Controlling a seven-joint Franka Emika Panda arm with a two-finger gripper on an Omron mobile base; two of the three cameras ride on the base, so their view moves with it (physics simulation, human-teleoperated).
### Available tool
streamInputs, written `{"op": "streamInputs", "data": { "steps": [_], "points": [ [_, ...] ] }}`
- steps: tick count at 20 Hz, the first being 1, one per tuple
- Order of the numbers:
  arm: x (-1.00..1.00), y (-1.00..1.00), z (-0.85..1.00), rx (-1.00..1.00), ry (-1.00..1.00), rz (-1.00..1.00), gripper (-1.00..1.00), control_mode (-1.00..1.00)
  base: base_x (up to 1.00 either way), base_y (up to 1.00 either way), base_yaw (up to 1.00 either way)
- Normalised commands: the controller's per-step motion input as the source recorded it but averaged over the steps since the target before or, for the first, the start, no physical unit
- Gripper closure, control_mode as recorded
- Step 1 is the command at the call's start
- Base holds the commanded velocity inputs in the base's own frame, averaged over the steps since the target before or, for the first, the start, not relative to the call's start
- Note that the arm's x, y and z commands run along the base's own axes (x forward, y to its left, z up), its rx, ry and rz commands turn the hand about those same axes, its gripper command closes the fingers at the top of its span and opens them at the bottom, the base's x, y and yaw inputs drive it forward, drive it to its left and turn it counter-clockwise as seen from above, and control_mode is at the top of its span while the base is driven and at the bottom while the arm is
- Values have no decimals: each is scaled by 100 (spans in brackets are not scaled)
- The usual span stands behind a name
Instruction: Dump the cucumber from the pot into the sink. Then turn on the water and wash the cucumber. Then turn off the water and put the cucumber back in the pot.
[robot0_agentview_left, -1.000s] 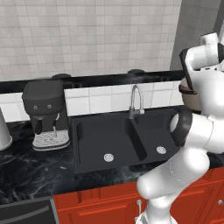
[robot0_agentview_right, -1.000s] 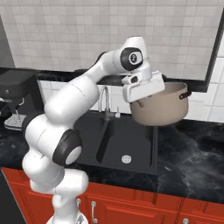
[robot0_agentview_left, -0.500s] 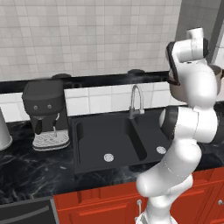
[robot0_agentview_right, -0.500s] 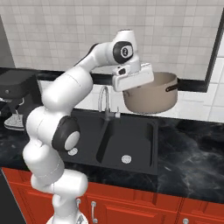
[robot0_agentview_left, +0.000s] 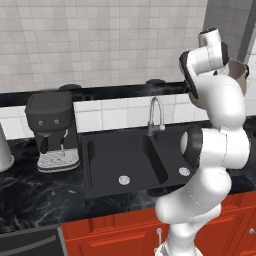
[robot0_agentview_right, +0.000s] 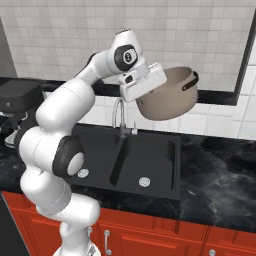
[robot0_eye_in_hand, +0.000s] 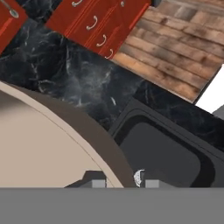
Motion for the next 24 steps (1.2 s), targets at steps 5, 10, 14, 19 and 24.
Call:
{"op": "streamInputs", "data": {
  "steps": [5,10,14,19,24],
  "points": [
    [47,55,1,-33,5,0,100,-100,0,0,0],
    [20,57,14,-29,-5,0,100,-100,0,0,0],
    [10,65,17,-34,-7,-3,100,-100,0,0,0],
    [32,57,2,-37,-1,-9,100,-100,0,0,0],
    [33,63,4,-38,-5,-16,100,-100,0,0,0]
  ]
}}
